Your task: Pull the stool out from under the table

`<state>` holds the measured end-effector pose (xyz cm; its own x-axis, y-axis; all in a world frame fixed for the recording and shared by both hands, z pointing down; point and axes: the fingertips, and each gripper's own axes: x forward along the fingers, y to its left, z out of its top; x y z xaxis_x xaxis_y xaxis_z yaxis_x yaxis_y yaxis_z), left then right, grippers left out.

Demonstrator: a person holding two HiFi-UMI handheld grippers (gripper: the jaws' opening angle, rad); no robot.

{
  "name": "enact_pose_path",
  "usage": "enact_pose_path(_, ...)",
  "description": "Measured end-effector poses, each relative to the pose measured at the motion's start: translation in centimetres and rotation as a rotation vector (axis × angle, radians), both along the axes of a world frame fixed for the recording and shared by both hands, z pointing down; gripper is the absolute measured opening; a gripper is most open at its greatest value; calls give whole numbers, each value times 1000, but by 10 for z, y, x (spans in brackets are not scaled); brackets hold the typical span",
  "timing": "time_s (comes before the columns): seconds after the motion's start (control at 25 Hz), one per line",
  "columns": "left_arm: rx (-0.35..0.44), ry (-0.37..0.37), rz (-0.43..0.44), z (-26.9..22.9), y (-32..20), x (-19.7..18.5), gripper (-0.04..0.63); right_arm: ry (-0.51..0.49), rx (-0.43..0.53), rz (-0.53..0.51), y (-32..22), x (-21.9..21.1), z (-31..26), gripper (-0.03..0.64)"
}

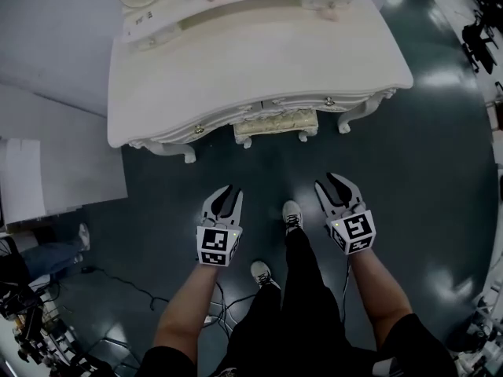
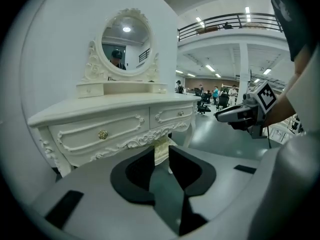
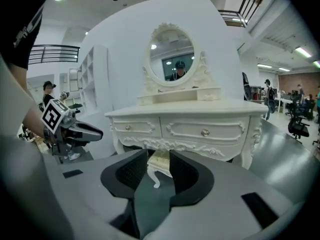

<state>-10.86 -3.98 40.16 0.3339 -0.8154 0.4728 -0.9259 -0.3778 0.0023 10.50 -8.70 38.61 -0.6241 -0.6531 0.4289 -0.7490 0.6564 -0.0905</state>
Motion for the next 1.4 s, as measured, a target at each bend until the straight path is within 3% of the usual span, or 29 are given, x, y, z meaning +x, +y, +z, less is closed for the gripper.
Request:
enact_pose_path(0.12, -44, -15, -17, 57, -28, -7, 126, 32, -39, 14, -31, 3, 61, 167)
enact_pose_path(0.32, -112, -35, -45, 158, -74, -17, 158, 98, -78, 51, -86, 16, 165, 187)
enact_pose_path(0.76, -113, -62, -141, 316, -159, -55, 217, 189, -107, 113, -183, 39, 333, 242)
enact_pose_path(1.04, -100, -83, -166, 383, -197, -72, 276, 203, -80, 98, -226, 40, 395, 278)
enact_pose_path(1.4, -27, -87, -153, 425, -232, -74, 279, 201, 39, 48, -252, 28, 425, 285)
